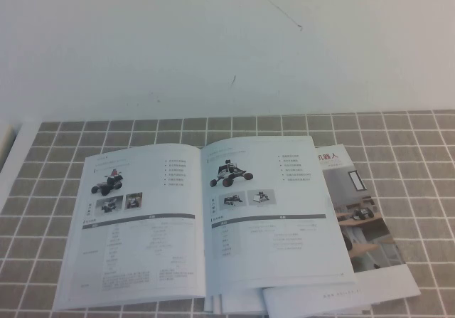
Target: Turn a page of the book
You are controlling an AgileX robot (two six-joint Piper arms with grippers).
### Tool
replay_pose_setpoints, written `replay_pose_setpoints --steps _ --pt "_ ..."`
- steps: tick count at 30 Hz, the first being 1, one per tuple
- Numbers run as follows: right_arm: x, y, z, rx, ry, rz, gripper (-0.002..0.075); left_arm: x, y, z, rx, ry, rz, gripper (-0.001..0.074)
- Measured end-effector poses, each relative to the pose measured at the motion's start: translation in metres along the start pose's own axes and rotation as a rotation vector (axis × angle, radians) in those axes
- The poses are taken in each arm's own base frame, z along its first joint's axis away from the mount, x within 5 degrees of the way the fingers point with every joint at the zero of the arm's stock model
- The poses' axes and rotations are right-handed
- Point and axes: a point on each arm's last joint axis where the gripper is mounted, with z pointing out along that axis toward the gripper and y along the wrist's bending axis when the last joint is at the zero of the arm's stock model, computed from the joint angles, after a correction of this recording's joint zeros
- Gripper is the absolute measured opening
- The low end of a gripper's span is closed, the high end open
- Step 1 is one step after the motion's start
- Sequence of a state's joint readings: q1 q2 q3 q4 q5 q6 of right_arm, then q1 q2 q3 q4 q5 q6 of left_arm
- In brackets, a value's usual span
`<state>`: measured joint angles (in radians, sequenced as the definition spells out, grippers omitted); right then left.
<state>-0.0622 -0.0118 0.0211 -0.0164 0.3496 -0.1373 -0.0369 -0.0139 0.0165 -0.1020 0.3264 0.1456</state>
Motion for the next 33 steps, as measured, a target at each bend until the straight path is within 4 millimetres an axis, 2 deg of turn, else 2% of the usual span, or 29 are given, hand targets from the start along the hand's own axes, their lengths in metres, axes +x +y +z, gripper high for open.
replay_pose_setpoints --steps 33 --pt "0.0000 0.0002 0.0000 -0.002 0.000 0.005 -0.0003 -0.0003 -0.0025 0.0000 0.027 -0.002 -0.067 -0.0004"
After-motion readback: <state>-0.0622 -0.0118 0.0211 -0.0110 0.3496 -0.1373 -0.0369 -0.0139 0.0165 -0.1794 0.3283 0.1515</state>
